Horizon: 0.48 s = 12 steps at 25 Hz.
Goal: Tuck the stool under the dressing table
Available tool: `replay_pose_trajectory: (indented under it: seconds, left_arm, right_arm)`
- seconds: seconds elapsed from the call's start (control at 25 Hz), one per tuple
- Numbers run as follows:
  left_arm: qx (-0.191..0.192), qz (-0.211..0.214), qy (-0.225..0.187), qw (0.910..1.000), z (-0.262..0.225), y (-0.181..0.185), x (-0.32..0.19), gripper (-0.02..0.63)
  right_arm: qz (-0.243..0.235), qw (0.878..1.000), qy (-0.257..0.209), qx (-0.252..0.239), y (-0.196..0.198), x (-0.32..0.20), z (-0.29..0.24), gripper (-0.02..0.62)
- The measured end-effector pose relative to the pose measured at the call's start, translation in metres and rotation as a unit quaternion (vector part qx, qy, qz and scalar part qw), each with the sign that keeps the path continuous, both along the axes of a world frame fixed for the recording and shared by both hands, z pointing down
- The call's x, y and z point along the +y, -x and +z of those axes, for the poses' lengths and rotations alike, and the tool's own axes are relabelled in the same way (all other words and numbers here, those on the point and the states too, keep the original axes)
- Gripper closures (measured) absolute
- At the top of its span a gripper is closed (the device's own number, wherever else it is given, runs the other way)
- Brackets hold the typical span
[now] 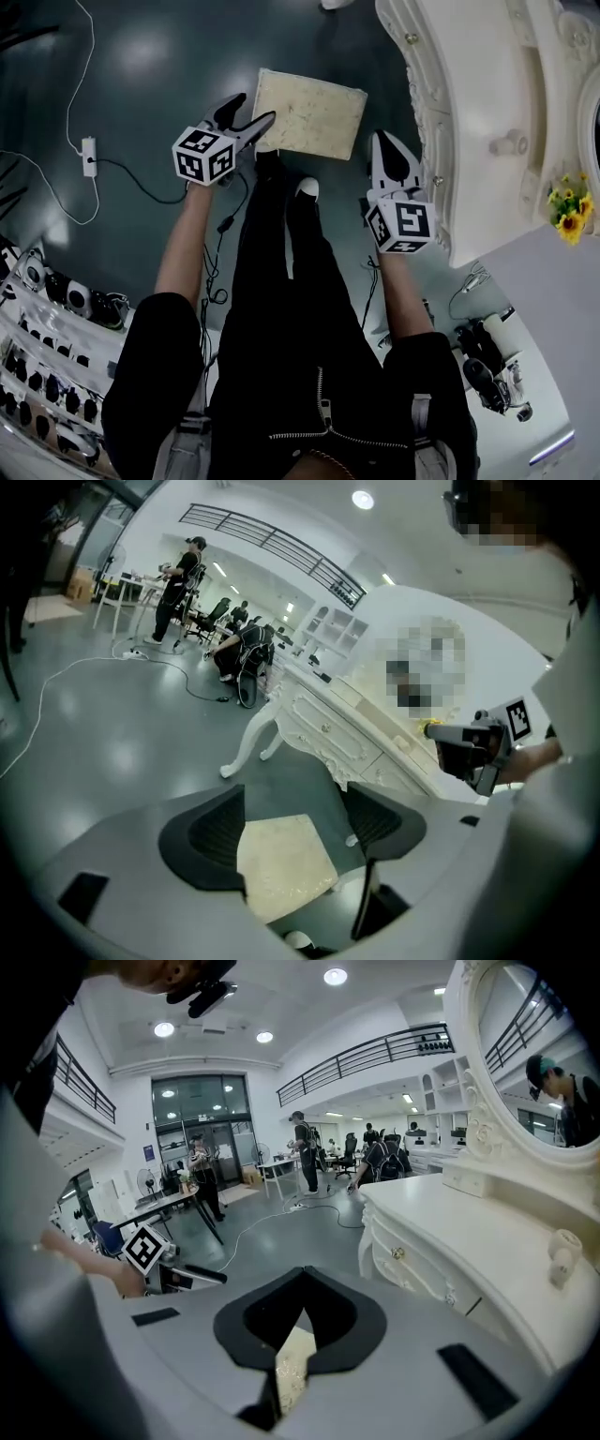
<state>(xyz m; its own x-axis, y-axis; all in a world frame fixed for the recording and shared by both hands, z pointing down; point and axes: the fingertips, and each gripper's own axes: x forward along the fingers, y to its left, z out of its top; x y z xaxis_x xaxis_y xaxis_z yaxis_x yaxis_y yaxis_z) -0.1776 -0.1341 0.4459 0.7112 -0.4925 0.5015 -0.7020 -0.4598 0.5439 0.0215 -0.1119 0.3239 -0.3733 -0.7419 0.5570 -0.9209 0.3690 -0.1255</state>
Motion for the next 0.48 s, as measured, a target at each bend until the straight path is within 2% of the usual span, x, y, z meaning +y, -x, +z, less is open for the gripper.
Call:
replay_pose_trajectory:
  seconds: [0.32, 0.48]
  left_arm:
    - [0.004, 0.013, 0.051, 0.9986, 0.048, 0.021, -0.005, 0.276]
    - [-0.011, 0.041, 0.086, 0.9954, 0.085, 0.024, 0.003, 0.276]
  right_arm:
    - [-0.003, 1.0, 0.016, 0.009, 0.006, -0.006, 0.016, 0.589]
    - [-0.003, 1.0, 0.023, 0.011, 0.009, -0.011, 0.026, 0.589]
